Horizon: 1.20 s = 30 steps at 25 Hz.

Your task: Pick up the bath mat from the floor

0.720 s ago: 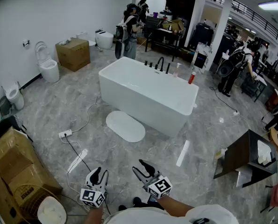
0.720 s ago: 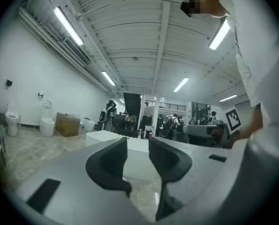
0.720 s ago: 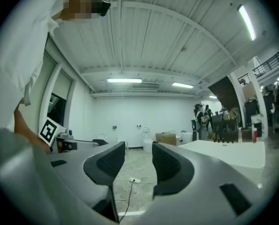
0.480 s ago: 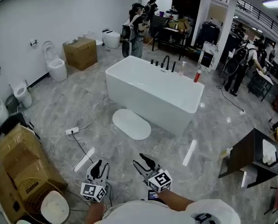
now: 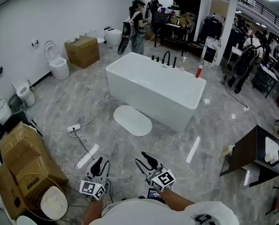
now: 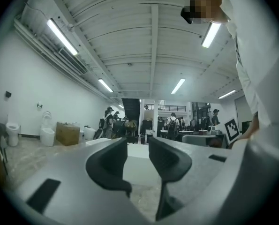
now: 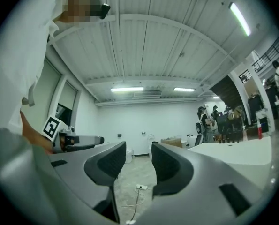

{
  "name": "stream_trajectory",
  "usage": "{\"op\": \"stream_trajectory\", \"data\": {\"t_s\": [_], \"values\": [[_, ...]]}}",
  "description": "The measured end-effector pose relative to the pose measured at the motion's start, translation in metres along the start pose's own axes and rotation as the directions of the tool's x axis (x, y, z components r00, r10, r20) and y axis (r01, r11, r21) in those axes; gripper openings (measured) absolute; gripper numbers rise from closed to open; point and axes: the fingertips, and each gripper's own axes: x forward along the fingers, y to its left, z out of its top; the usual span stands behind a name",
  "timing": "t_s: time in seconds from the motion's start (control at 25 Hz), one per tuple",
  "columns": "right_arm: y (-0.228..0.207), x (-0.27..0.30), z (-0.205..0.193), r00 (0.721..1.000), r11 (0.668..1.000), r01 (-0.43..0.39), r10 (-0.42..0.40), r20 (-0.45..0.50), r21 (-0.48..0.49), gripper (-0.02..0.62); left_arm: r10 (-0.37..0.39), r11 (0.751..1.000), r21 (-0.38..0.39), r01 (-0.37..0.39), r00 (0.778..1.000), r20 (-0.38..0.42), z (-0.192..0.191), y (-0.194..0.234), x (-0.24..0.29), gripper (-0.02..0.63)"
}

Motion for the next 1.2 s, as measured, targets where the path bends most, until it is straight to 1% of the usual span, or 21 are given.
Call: {"op": "stream_trajectory", "data": {"t_s": [0.12, 0.32, 0.48, 0.6, 0.72, 0.84, 0.96, 1.08, 1.2], "values": [[-0.002, -0.010, -0.005, 1.000, 0.999, -0.019, 0.019, 0.008, 0.037, 0.186, -0.012, 1.000, -0.007, 0.012, 1.000, -0.018, -0.004, -0.007, 0.007, 0.138], [-0.019, -0.023, -0.002, 1.000, 1.000, 0.012, -0.012, 0.005, 0.012, 0.184, -0.020, 1.000, 0.000, 0.020, 1.000, -0.018, -0.001, -0.023, 0.019, 0.138], [-0.030, -0.025, 0.002, 1.000, 1.000, 0.011, -0.011, 0.009, -0.003, 0.184, -0.007, 1.000, 0.008, 0.007, 1.000, -0.015, 0.002, -0.030, 0.026, 0.138], [-0.036, -0.027, -0.009, 1.000, 1.000, 0.013, -0.013, -0.019, 0.002, 0.184, 0.009, 1.000, -0.003, -0.009, 0.999, -0.033, -0.010, -0.034, 0.024, 0.138], [-0.042, -0.028, -0.017, 1.000, 1.000, 0.012, -0.011, -0.026, 0.017, 0.184, 0.017, 1.000, -0.005, -0.018, 0.998, -0.054, -0.018, -0.035, 0.023, 0.138], [-0.050, -0.026, -0.032, 0.998, 0.999, 0.013, -0.010, -0.058, 0.045, 0.184, 0.034, 0.999, -0.029, -0.037, 0.996, -0.082, -0.032, -0.027, 0.026, 0.138], [-0.063, -0.015, -0.044, 0.997, 0.998, 0.011, -0.006, -0.078, 0.055, 0.184, 0.044, 0.997, -0.051, -0.049, 0.995, -0.084, -0.040, -0.013, 0.040, 0.138], [-0.081, 0.008, -0.048, 0.997, 0.999, 0.005, -0.001, -0.077, 0.049, 0.183, 0.042, 0.997, -0.055, -0.046, 0.997, -0.072, -0.046, 0.008, 0.067, 0.138], [-0.103, 0.039, -0.052, 0.995, 0.999, 0.012, -0.007, -0.099, 0.044, 0.183, 0.025, 0.996, -0.081, -0.029, 0.998, -0.057, -0.048, 0.038, 0.103, 0.138]]}}
